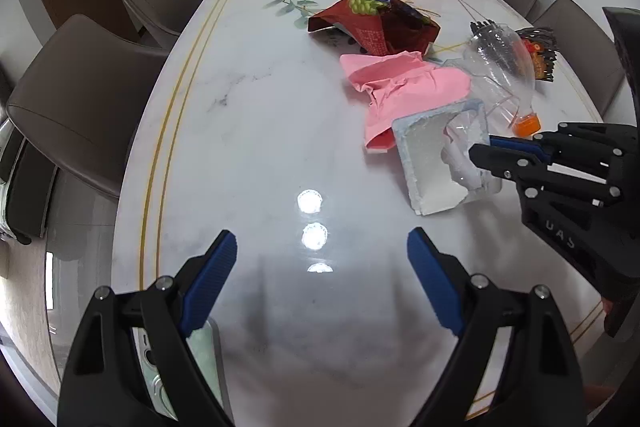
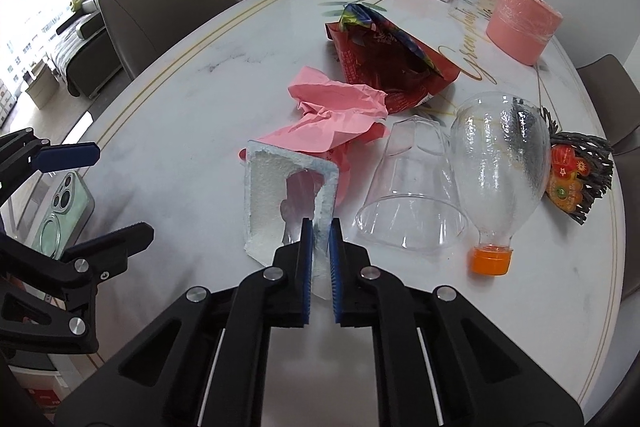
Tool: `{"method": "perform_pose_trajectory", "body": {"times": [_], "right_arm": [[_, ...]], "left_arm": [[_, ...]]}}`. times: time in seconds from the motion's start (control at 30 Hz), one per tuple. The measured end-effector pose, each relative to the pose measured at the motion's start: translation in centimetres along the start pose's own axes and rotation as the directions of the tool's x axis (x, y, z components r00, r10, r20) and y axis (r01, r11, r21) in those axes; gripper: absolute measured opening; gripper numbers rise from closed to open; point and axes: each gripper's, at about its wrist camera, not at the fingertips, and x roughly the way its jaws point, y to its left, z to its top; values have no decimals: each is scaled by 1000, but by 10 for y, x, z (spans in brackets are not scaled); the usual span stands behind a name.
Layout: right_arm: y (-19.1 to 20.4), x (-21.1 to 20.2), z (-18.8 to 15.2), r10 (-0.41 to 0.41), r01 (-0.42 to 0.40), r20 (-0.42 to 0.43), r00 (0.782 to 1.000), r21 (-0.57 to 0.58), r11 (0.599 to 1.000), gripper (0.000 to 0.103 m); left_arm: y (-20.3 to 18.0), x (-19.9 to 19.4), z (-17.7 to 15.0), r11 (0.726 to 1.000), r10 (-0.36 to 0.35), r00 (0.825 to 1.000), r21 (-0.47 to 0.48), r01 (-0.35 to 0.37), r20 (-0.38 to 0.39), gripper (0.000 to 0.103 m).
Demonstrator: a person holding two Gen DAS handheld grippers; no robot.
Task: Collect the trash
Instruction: 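Grasp the white torn tissue box with the right tool, then grasp the crumpled pink paper with the left tool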
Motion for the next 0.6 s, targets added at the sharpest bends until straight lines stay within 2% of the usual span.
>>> {"method": "perform_pose_trajectory", "body": {"times": [0.33, 0.6], "right_arm": [[-18, -32, -3, -20, 18, 39, 999, 40, 999, 4], [-46, -51, 5, -40, 33, 80, 996, 88, 996, 4]], "left_arm": [[-17, 12, 18, 997, -32, 999, 68, 31, 9, 87], [-39, 42, 48, 990, -28, 999, 142, 24, 24, 87]]}}
